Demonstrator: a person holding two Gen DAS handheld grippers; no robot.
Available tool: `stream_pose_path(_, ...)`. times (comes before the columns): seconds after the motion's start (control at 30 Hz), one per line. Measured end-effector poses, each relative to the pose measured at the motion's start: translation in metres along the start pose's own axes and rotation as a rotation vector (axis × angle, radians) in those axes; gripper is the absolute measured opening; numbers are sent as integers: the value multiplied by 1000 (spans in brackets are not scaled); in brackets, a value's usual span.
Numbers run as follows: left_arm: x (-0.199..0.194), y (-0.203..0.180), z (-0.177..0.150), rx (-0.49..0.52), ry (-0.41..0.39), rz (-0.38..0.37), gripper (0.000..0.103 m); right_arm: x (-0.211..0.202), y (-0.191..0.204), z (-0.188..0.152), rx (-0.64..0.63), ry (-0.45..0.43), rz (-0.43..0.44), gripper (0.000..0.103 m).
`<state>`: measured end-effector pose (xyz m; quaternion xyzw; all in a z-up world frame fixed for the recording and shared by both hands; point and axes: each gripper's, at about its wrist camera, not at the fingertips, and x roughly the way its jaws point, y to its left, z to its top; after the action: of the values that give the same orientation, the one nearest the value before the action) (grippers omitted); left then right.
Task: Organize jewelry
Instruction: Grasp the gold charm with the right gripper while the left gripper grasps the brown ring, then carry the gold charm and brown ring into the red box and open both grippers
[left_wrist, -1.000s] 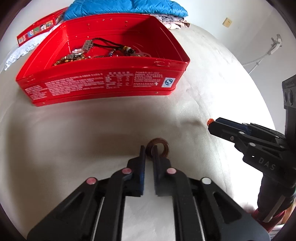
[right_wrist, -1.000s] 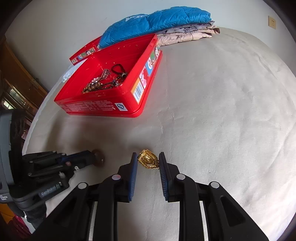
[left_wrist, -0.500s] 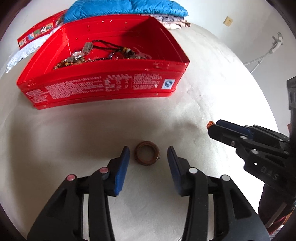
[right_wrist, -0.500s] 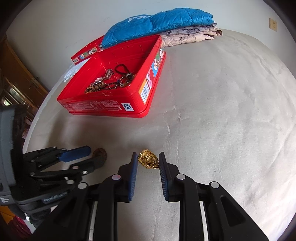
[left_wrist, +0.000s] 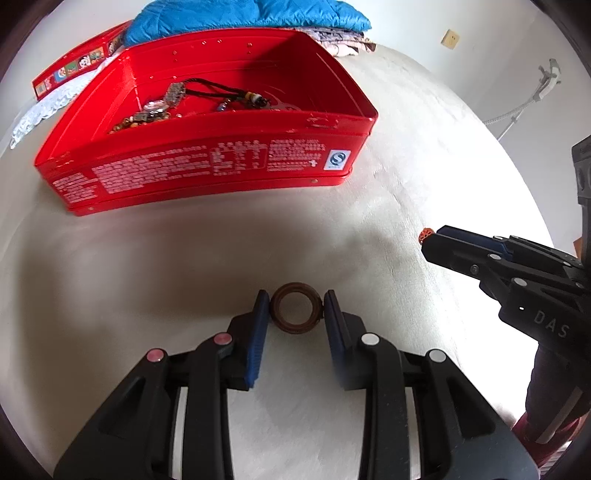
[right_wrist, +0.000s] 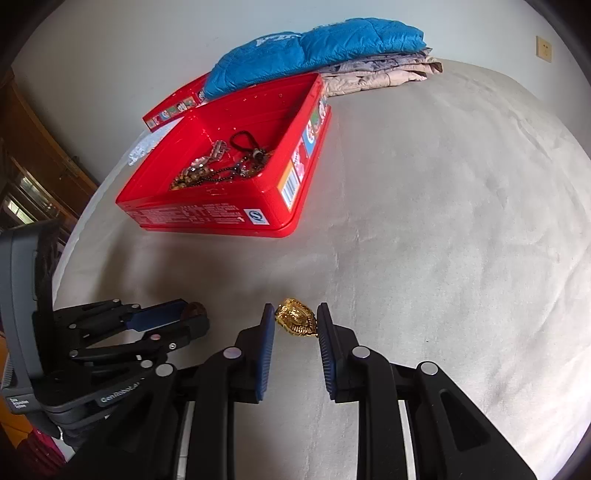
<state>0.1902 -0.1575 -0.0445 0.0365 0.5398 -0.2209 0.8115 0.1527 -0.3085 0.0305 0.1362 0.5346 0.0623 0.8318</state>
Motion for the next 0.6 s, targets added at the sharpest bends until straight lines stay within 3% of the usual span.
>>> stream_pose_path(0.6,-51,57,-17,-76,-107,47,29,-1,53,-1,-76,-5,58,23)
